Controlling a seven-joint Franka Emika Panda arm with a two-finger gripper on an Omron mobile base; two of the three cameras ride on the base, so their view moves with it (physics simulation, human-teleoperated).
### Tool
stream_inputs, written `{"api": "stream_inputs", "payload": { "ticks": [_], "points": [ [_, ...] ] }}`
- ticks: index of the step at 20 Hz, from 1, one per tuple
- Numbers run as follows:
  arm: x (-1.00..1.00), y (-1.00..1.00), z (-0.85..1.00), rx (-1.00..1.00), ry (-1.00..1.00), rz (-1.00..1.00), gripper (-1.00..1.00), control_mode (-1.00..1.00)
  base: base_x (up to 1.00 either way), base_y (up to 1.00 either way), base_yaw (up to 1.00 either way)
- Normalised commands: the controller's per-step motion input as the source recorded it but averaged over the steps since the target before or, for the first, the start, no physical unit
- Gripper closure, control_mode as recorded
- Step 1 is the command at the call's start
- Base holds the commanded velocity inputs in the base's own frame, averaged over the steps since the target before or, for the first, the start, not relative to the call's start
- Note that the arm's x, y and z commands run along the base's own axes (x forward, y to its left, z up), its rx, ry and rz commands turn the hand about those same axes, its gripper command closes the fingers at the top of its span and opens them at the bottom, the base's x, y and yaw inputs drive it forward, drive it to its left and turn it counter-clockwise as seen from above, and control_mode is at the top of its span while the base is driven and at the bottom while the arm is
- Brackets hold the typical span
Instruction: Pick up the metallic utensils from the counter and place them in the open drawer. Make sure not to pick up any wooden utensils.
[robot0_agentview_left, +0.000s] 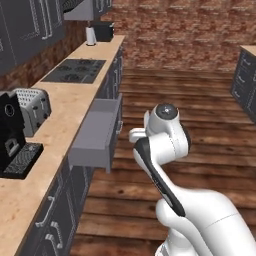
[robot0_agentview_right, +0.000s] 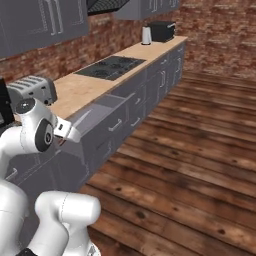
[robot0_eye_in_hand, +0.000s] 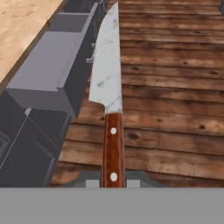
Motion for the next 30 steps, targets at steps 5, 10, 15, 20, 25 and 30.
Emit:
{"api": "stream_inputs", "payload": {
  "ticks": [5, 10, 15, 20, 25, 30],
  "points": [
    [0.0, 0.0, 0.0, 0.0, 0.0, 0.0, 1.0, 1.0, 0.0, 0.0, 0.12],
    [0.0, 0.0, 0.0, 0.0, 0.0, 0.0, 1.0, 1.0, 0.02, 0.43, 0.03],
    [0.0, 0.0, 0.0, 0.0, 0.0, 0.0, 1.0, 1.0, 0.12, 0.43, 0.15],
    [0.0, 0.0, 0.0, 0.0, 0.0, 0.0, 1.0, 1.0, 0.43, 0.15, 0.01],
    [0.0, 0.0, 0.0, 0.0, 0.0, 0.0, 1.0, 1.0, 0.98, 0.36, 0.0],
    [0.0, 0.0, 0.0, 0.0, 0.0, 0.0, 1.0, 1.0, 0.83, 0.57, 0.0]
  ]
}}
